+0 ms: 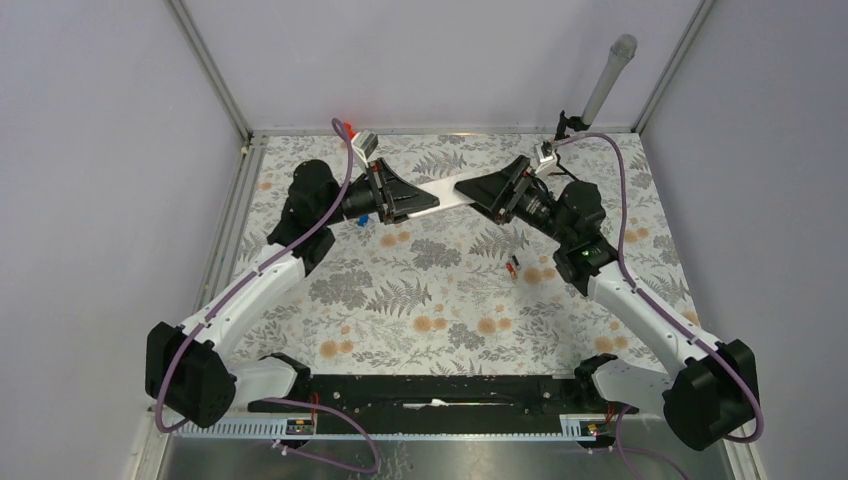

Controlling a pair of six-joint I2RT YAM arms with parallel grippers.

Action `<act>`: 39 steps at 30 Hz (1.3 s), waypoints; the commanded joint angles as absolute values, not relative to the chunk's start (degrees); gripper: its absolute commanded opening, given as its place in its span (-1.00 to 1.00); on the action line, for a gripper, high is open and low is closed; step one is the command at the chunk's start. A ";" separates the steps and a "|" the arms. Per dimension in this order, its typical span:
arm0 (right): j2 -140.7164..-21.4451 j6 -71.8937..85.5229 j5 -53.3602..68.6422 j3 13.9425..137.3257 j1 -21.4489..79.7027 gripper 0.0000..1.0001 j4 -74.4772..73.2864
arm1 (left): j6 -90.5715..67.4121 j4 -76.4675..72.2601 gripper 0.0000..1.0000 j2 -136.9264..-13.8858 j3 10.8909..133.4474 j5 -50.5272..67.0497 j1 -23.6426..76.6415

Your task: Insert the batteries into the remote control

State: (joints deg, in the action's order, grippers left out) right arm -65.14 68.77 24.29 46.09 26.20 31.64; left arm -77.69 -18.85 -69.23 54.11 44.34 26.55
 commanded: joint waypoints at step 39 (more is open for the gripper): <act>-70.56 55.56 55.71 55.51 23.82 -0.26 29.70 | -65.68 -11.72 -1.00 -70.67 65.85 68.04 20.26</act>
State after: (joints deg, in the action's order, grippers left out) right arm -70.08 58.78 51.75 53.36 23.99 30.50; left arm -63.77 -5.89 -71.00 62.02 66.54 20.67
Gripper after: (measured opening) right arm 0.410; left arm 0.218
